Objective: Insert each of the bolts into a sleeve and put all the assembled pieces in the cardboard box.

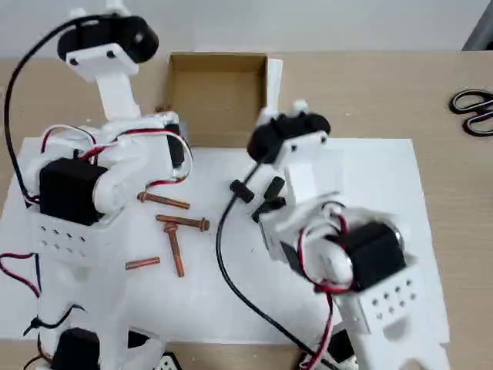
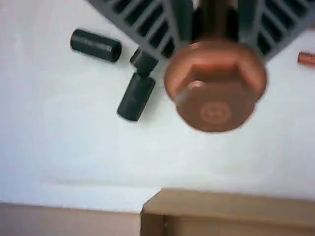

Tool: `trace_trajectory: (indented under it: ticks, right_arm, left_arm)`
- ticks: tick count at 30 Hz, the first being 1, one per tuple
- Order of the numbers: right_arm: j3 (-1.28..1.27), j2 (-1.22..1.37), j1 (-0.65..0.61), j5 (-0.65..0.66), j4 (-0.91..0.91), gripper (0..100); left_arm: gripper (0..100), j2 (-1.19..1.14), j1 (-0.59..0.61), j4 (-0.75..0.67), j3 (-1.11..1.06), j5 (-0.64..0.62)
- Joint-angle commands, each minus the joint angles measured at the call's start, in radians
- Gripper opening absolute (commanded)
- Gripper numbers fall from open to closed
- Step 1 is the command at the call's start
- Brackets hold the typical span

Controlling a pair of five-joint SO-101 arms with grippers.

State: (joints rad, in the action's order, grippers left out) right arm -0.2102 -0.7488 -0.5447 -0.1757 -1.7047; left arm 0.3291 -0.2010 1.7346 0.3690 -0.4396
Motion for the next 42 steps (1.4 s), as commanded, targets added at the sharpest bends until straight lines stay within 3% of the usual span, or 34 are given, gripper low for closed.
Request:
trace_trajectory:
  ticks: [1,10,20,25,36,42]
  right_arm:
    - [-0.095,-0.110,-0.002,-0.011,-0.002,0.3]
    - [-0.413,-0.348,-0.001,-0.008,0.079,0.3]
    - [-0.723,-0.598,-0.005,-0.003,0.338,0.3]
    - [-0.862,-0.638,-0.008,0.055,0.503,0.3]
    - [-1.023,-0.639,-0.176,0.132,0.765,0.3]
    - [-1.043,-0.647,-0.191,0.158,0.825,0.3]
  left_arm:
    - [0,0.100,-0.005,0.011,-0.077,-0.006]
    - [0,0.252,-0.005,0.000,-0.259,-0.006]
    - [0,0.437,0.003,-0.023,-0.441,-0.006]
    - [0,0.554,-0.002,-0.144,-0.630,-0.006]
    - [1,0.790,-0.009,-0.473,-1.041,-0.006]
    - [1,0.858,-0.103,-0.586,-1.162,-0.011]
